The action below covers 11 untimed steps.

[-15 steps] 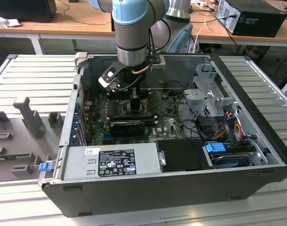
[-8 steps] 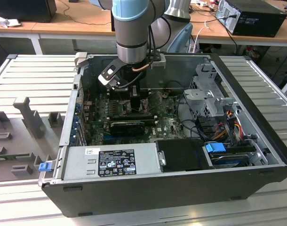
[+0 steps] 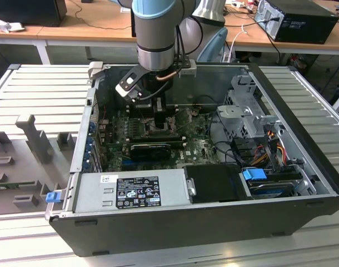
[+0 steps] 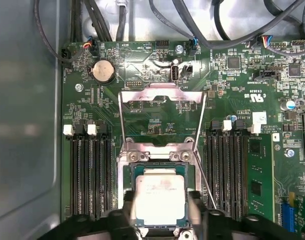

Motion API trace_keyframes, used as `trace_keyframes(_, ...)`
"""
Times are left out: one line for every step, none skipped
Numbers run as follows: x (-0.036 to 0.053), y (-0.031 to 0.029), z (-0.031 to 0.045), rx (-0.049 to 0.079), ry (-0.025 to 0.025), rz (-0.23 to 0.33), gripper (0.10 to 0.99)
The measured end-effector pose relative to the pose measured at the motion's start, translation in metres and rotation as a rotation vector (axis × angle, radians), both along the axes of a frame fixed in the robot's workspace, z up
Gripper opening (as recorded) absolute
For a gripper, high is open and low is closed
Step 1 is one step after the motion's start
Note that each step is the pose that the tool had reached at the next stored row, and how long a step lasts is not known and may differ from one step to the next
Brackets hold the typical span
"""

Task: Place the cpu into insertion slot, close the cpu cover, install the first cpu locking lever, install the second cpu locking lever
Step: 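Place the cpu into insertion slot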

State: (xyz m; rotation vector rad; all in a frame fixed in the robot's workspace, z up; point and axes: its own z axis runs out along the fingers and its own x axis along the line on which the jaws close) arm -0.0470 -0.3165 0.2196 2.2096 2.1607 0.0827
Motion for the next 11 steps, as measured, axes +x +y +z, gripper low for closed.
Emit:
trace_keyframes(0.0000, 0.0000, 0.0005, 0.000, 0.0001, 0.000, 0.459)
trace_keyframes(0.0000, 0.0000, 0.0009, 0.000, 0.0001, 0.000, 0.459)
trace_keyframes(0.0000, 0.0000, 0.0011, 0.000, -0.0001, 0.000, 0.400)
trace_keyframes(0.0000, 0.0000, 0.0014, 0.000, 0.0001, 0.000, 0.341)
trace_keyframes(0.0000, 0.0000, 0.0018, 0.000, 0.0002, 0.000, 0.278)
trace_keyframes(0.0000, 0.0000, 0.0025, 0.000, 0.0002, 0.000, 0.220)
trace_keyframes(0.0000, 0.0000, 0.0031, -0.001, 0.0002, 0.000, 0.161)
trace_keyframes(0.0000, 0.0000, 0.0039, -0.001, 0.0002, 0.000, 0.106)
trace_keyframes(0.0000, 0.0000, 0.0045, -0.001, 0.0001, 0.000, 0.106)
trace_keyframes(0.0000, 0.0000, 0.0056, -0.001, 0.0001, 0.000, 0.106)
trace_keyframes(0.0000, 0.0000, 0.0065, -0.001, 0.0001, 0.000, 0.106)
